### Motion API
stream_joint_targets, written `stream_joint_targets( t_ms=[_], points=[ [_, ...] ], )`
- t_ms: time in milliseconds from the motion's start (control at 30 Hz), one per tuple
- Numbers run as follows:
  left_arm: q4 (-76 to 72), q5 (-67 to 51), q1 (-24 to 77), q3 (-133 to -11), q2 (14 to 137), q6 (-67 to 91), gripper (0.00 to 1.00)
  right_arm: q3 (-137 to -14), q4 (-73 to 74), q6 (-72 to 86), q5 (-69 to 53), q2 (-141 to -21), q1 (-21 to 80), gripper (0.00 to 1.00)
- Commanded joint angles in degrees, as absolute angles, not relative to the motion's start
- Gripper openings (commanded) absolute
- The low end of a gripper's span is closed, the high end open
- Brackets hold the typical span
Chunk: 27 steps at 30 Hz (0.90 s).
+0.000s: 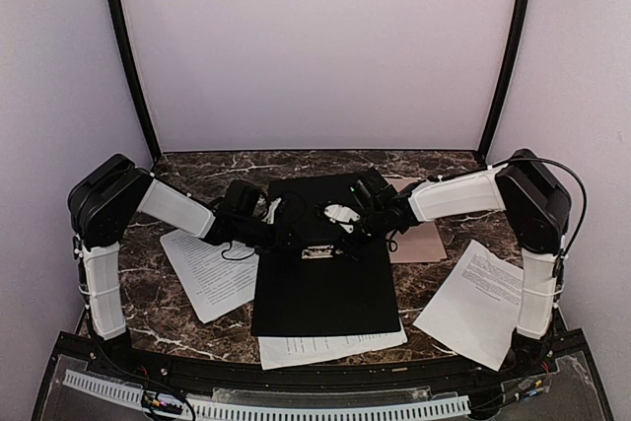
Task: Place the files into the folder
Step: Open the spring clip on the folder.
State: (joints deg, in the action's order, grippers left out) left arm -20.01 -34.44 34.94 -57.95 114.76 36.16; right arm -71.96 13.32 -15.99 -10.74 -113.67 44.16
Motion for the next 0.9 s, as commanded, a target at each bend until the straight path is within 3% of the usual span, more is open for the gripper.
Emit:
stream_joint_targets(
  t_ms=[0,400,600,867],
  points=[
    [-19.74,-35.18,35.45,-58.32,115.69,37.19,0.25,-69.97,18.11,-14.93,-8.79,-115.74,44.21,0.45],
    [-21.57,-34.69,35.95,-58.31,116.94,39.78,0.05,-69.41,18.17,-14.50,-9.12,-115.50,44.26,0.45],
    [-23.03,-35.59,35.95,-58.49,117.96,41.08,0.01,-68.61,17.69,-14.50,-9.22,-114.80,44.30,0.47],
    [-17.19,-39.26,35.86,-61.52,118.40,36.63,0.01,-67.99,16.02,-16.08,-9.75,-112.38,44.72,0.71]
  ],
)
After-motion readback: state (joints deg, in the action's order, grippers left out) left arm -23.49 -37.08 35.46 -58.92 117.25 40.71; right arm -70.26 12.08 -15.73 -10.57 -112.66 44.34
